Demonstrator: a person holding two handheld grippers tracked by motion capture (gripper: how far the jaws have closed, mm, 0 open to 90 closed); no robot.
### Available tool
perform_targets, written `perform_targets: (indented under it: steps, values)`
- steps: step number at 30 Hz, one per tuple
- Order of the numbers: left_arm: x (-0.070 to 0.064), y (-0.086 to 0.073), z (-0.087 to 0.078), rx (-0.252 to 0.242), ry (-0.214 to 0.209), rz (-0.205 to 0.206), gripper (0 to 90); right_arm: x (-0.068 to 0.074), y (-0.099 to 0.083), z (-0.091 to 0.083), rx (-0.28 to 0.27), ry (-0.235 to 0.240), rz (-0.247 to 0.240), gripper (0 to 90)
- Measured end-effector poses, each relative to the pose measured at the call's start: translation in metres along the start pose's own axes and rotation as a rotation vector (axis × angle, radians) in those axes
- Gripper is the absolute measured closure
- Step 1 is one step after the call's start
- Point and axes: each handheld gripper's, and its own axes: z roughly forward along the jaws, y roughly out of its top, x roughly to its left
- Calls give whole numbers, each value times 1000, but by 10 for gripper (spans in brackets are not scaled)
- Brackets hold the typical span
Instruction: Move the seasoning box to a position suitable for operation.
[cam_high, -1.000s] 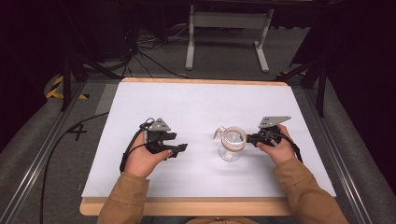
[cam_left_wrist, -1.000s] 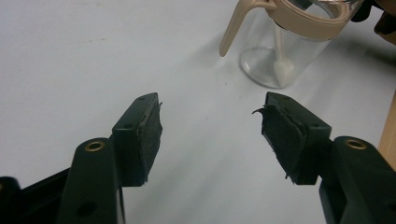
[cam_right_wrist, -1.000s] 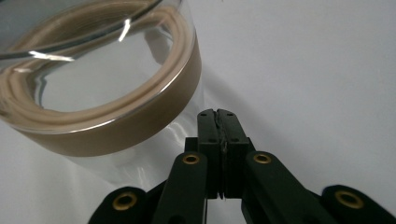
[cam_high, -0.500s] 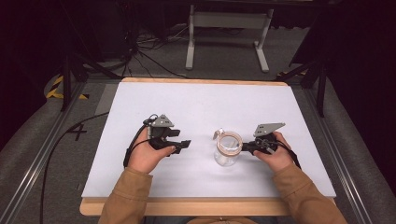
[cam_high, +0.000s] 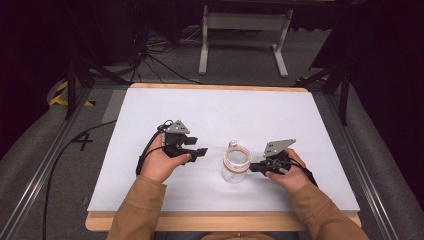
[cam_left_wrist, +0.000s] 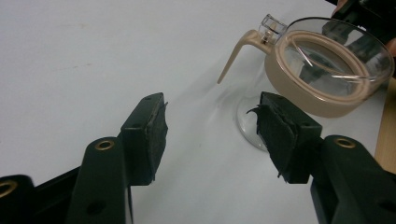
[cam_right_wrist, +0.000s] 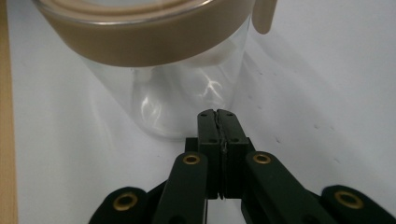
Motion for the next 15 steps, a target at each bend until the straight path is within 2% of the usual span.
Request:
perform_targets:
  steps: [6,10,13,14,15]
  values:
    - [3,-1,-2,-19,5,-15,449,8,3,7,35,32,-30,900]
    - [3,0,-3,-25,8,-4,459,6,2,5,19,41,-16,895]
    - [1,2,-8,-64,6,-10,515,2,1,0,13,29,-6,887]
    - [2,3,-9,-75,2,5,543,-1,0,-4,5,21,4,888]
    - [1,5,-11,-91,-8,1,575,-3,-1,-7,-4,18,12,888]
